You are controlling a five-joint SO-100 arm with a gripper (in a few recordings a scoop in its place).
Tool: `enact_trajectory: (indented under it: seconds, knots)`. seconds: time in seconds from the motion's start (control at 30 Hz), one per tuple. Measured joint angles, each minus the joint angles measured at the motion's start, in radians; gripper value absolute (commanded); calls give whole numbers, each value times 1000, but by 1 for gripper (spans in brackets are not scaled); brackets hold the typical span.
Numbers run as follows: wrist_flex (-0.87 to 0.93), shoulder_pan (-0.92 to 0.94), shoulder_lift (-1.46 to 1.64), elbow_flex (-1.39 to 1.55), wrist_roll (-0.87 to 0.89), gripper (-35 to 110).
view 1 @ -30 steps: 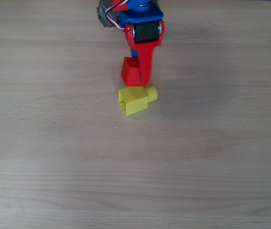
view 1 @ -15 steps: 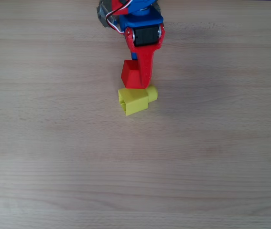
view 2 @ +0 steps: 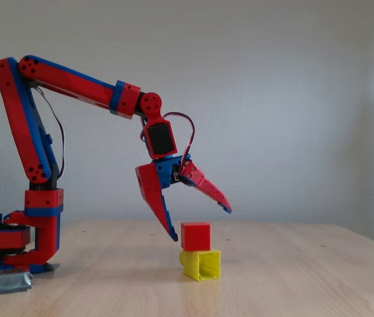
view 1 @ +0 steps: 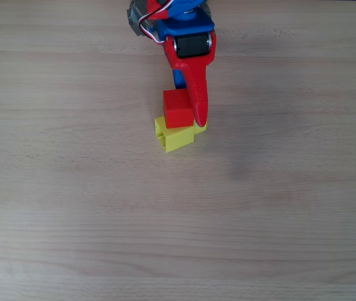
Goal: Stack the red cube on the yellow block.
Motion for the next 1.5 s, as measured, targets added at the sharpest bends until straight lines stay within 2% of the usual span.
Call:
enact_trajectory:
  seconds: [0.27, 0.63, 0.97, 1.13, 1.23, 1.33, 1.5]
  knots:
    - [2, 32, 5, 6, 0, 44]
    - [31, 51, 190, 54, -3, 45]
    - [216, 104, 454, -78, 40, 41]
    - [407, 104, 709, -149, 54, 33]
    - [502, 101, 845, -146, 46, 23]
    - [543, 164, 946, -140, -12, 12]
    - [572, 163, 1112, -25, -63, 0]
